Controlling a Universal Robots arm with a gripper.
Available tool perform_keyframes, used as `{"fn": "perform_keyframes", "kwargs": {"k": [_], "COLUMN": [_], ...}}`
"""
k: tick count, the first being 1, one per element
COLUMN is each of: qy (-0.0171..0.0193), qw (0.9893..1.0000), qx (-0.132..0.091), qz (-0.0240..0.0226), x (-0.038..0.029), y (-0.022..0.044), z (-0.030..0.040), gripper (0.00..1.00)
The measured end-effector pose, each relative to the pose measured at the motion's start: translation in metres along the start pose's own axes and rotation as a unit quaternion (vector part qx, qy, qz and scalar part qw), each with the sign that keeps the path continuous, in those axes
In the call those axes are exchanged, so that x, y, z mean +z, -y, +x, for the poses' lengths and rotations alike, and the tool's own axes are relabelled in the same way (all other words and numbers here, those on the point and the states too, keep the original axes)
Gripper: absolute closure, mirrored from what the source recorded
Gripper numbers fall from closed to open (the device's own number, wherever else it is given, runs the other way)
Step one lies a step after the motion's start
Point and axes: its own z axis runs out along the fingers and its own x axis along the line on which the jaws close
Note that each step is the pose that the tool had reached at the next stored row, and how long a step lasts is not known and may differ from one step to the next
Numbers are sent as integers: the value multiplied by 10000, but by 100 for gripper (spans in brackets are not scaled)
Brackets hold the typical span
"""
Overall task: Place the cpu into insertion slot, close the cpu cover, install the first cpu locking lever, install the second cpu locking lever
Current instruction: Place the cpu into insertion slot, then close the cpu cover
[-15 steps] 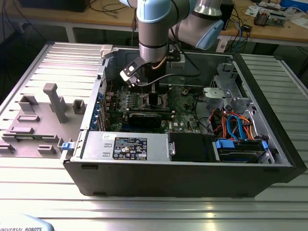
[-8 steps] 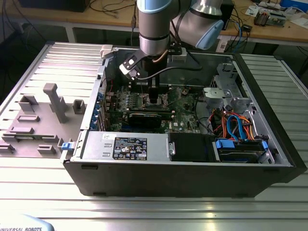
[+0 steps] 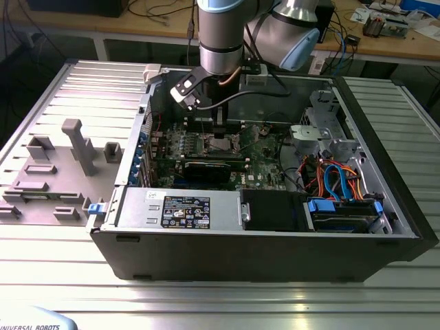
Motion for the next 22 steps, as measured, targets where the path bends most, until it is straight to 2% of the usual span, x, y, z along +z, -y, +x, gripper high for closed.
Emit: {"fn": "perform_keyframes", "kwargs": {"k": [22], "qy": [0], "qw": [10000], "qx": [0], "qz": [0], "x": [-27], "y": [-1], "z": [0], "gripper": [89]}}
